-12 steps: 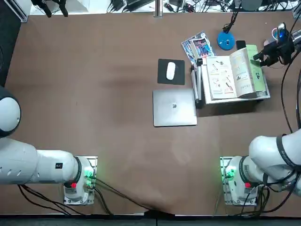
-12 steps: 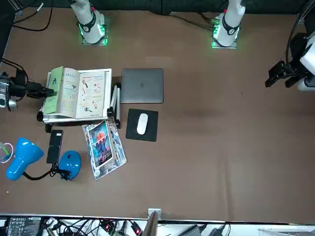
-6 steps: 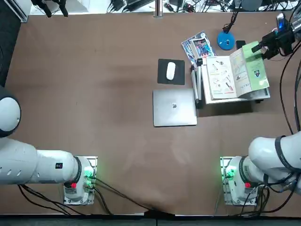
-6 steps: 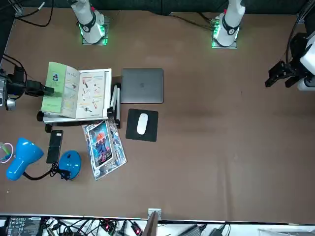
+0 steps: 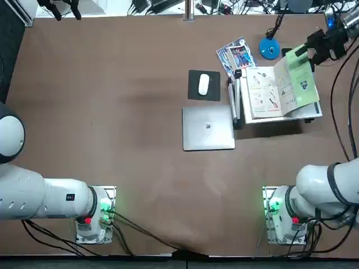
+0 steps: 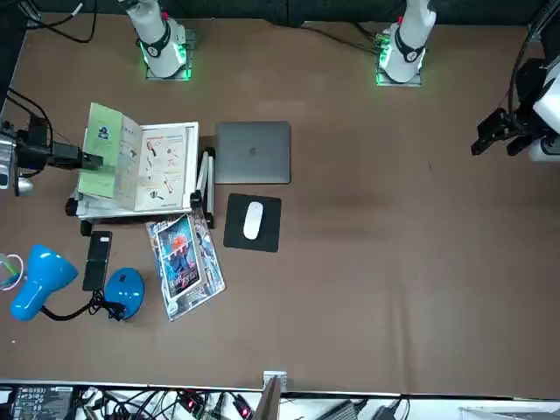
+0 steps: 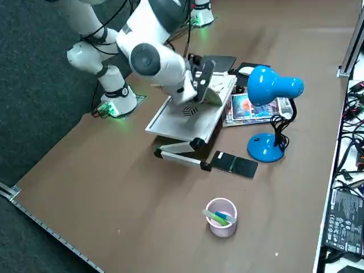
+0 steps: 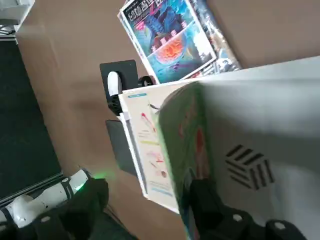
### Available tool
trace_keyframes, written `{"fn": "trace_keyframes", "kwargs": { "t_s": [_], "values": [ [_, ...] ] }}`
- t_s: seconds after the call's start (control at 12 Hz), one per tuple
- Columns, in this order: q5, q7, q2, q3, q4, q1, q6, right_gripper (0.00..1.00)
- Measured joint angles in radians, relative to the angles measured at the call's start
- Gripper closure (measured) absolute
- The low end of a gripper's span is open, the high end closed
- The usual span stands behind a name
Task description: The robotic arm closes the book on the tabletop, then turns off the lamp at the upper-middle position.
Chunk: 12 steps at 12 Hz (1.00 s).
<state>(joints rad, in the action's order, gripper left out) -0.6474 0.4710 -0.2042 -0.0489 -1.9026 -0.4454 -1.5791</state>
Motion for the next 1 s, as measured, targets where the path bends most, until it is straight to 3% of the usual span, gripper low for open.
{"fn": "trace_keyframes", "kwargs": {
  "t_s": [0.33,1.0],
  "values": [
    [0.002,-0.118,0.044,-0.002,0.0,0.089,-0.001,0.0],
    [0.002,-0.284,0.042,-0.003,-0.016,0.252,-0.077,0.0]
  ]
}}
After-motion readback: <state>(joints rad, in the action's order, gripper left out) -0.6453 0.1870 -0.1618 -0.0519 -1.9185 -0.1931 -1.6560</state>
